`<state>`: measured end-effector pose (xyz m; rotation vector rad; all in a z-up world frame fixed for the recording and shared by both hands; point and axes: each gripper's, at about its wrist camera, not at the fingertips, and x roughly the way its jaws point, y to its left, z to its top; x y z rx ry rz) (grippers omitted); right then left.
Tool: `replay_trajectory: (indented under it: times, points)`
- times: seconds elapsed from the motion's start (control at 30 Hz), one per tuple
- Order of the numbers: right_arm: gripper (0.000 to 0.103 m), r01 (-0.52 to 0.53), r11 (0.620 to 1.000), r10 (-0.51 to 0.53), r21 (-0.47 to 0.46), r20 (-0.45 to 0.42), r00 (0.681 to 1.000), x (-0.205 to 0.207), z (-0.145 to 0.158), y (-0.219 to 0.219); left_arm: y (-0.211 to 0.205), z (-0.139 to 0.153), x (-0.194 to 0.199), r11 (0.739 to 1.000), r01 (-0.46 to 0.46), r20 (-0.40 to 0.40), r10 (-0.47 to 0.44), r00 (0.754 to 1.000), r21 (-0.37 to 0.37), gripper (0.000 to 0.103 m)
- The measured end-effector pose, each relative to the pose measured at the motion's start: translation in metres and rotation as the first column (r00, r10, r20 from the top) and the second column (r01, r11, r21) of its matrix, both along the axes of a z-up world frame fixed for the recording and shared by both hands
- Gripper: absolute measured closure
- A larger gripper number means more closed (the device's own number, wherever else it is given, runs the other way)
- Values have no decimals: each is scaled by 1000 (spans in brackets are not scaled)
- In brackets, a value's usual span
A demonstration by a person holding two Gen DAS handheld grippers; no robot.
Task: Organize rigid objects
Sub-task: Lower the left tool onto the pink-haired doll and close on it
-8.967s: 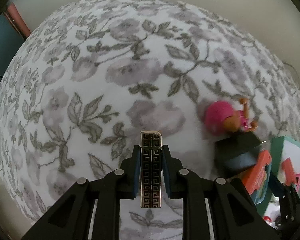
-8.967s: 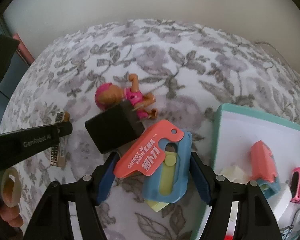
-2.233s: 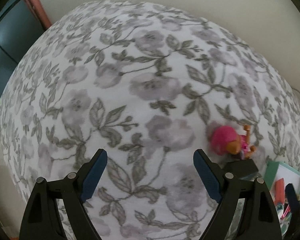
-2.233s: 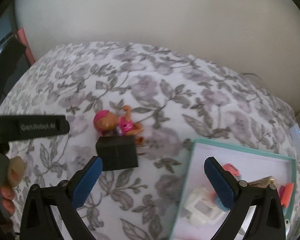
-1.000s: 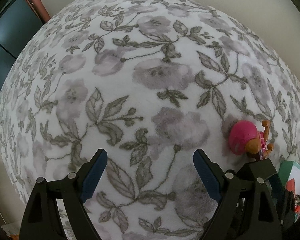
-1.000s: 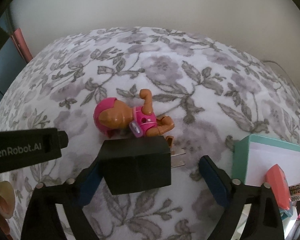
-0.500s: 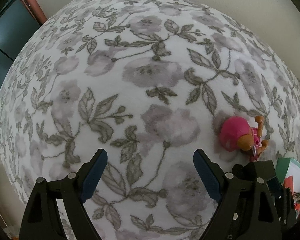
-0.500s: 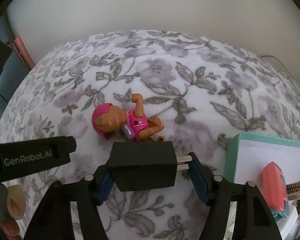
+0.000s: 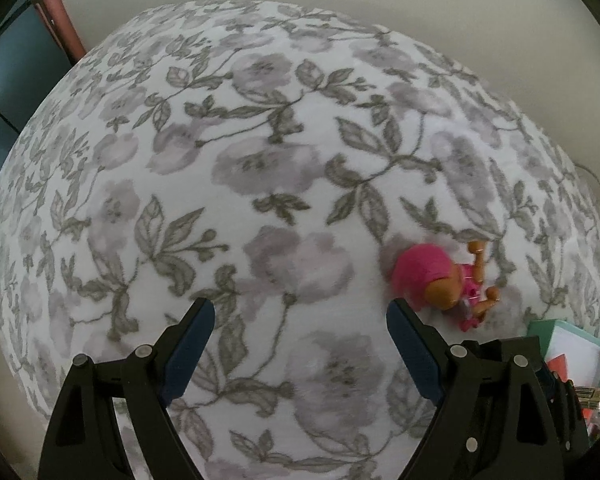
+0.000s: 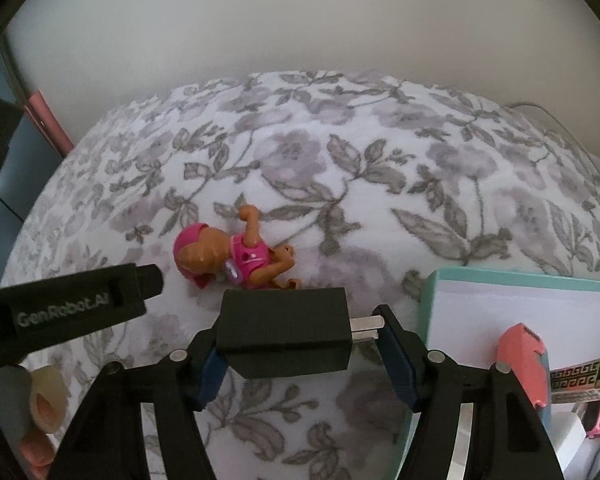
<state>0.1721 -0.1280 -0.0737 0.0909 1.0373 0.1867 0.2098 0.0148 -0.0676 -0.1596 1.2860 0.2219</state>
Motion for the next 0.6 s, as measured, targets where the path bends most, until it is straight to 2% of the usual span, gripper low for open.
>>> replay_trajectory:
  times: [0.6]
  points:
    - [33, 51, 998, -53, 26, 88, 995, -5, 36, -35, -25, 29, -1, 994, 47, 130, -34, 991, -94, 15]
